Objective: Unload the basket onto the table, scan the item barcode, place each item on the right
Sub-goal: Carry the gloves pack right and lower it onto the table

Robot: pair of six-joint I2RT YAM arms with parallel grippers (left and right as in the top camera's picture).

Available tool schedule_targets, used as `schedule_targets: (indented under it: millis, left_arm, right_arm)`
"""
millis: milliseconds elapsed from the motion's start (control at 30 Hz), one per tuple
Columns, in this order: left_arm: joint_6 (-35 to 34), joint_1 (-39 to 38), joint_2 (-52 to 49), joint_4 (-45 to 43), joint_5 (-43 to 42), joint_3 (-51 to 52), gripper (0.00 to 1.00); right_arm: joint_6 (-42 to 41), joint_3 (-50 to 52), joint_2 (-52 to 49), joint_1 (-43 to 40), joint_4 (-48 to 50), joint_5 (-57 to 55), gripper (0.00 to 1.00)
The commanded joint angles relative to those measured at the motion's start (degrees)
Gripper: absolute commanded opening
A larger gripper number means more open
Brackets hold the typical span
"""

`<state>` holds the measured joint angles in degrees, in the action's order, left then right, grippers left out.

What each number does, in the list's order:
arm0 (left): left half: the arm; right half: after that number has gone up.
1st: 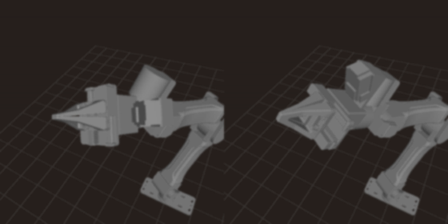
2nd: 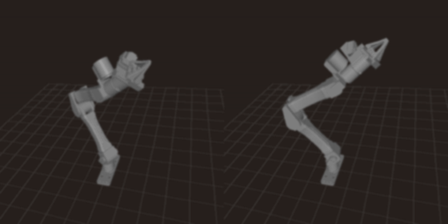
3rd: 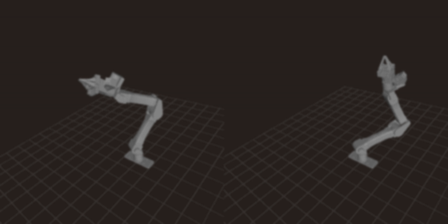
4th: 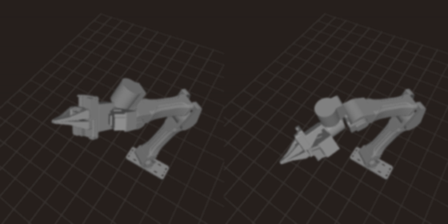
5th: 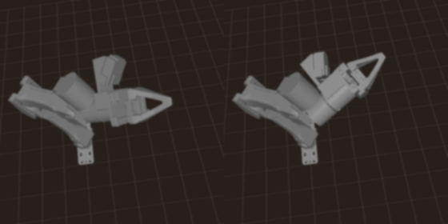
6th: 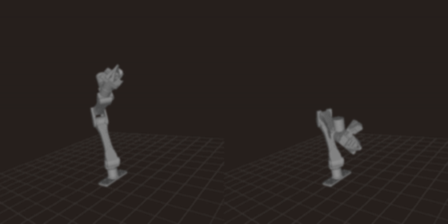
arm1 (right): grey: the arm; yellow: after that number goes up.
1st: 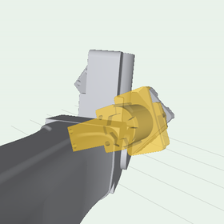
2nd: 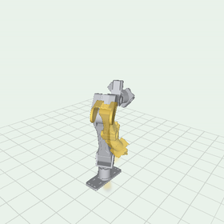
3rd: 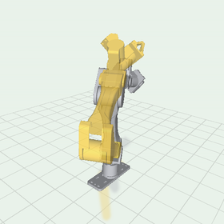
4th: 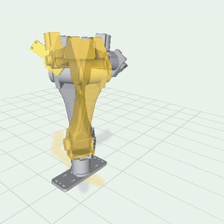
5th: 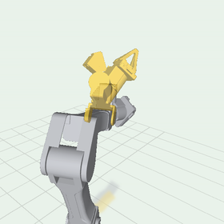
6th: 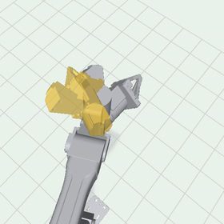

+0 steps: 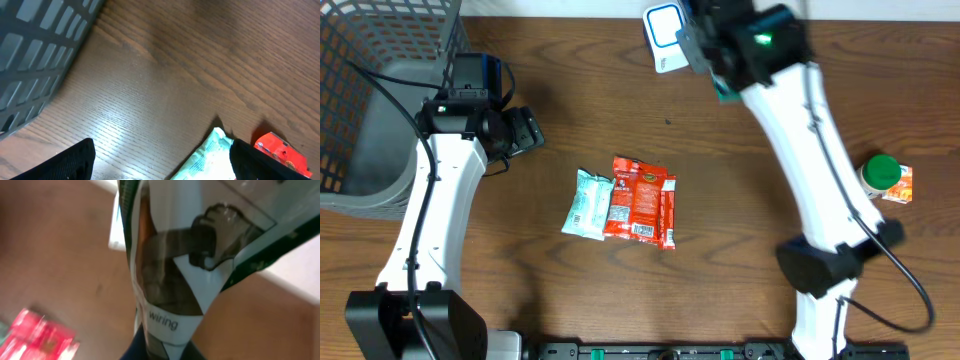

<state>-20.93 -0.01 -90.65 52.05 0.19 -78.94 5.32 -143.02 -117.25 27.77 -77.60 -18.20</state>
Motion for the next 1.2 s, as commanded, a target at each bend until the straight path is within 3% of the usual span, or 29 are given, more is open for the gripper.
schedule_targets:
  millis: [0,233,433,667,1033,1133,1167]
  left_arm:
    - [0.35,0.11,0.33,-0.02,0.52,-0.31,0.86]
    - [0.35,0.11,0.33,-0.02,0.52,-0.31,0.86]
    - [0.35,0.11,0.33,-0.02,0.52,-0.31,0.86]
    - [0.35,0.11,0.33,-0.02,0.52,-0.31,0.86]
    - [0.35,0.11,0.33,-0.02,0.52,-0.31,0.86]
    - [0.35,0.11,0.33,-0.02,0.52,-0.31,0.86]
    - [0.35,0.11,0.33,-0.02,0.52,-0.31,0.86]
  right_arm:
    - [-5.79,0.2,0.66,-2.45,-6.62,11.08,0.01]
    - [-5.75,3.48,0.33,-9.44,-17.68,14.19,0.01]
    - [-5.68,11.85,0.33,-17.31,-17.62,17.27,0.01]
    - [-5.27,26.67,0.35,-25.7,-10.88,17.22,0.01]
    - [-1.38,42.75,0.33,-31.28,5.18,13.38,0.01]
    - [-1.38,46.25,0.33,-31.87,8.92,10.45,0.07]
    - [-1.4,46.97,0.33,-31.91,9.73,10.12,0.15]
